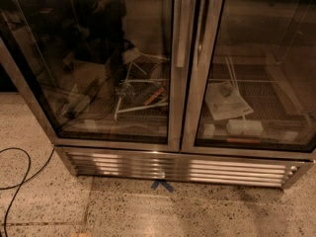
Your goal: Open top drawer
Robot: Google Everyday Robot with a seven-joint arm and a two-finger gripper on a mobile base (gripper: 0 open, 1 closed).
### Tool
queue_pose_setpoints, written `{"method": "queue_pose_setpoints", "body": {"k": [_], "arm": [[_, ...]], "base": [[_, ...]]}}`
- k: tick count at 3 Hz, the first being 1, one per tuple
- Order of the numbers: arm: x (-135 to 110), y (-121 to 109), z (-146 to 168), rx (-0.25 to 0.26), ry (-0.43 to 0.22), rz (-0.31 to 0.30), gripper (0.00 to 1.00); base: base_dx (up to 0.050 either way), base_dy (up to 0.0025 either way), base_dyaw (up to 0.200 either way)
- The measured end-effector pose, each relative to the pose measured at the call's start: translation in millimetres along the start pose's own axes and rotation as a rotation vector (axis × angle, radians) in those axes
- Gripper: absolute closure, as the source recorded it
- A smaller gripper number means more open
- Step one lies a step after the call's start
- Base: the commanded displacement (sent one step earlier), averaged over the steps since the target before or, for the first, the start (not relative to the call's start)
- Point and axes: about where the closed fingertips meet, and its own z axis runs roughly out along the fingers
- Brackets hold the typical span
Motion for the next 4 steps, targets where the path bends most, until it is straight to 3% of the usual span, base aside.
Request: {"method": "queue_pose_setpoints", "body": {"k": [1, 4], "arm": [[0.0, 0.0, 0.0, 0.000, 0.000, 0.000, 0.00], [0.0, 0.0, 0.0, 0.000, 0.000, 0.000, 0.00]], "base": [[0.035, -0.00158, -0.090], [0.046, 0.00000, 0.000]]}}
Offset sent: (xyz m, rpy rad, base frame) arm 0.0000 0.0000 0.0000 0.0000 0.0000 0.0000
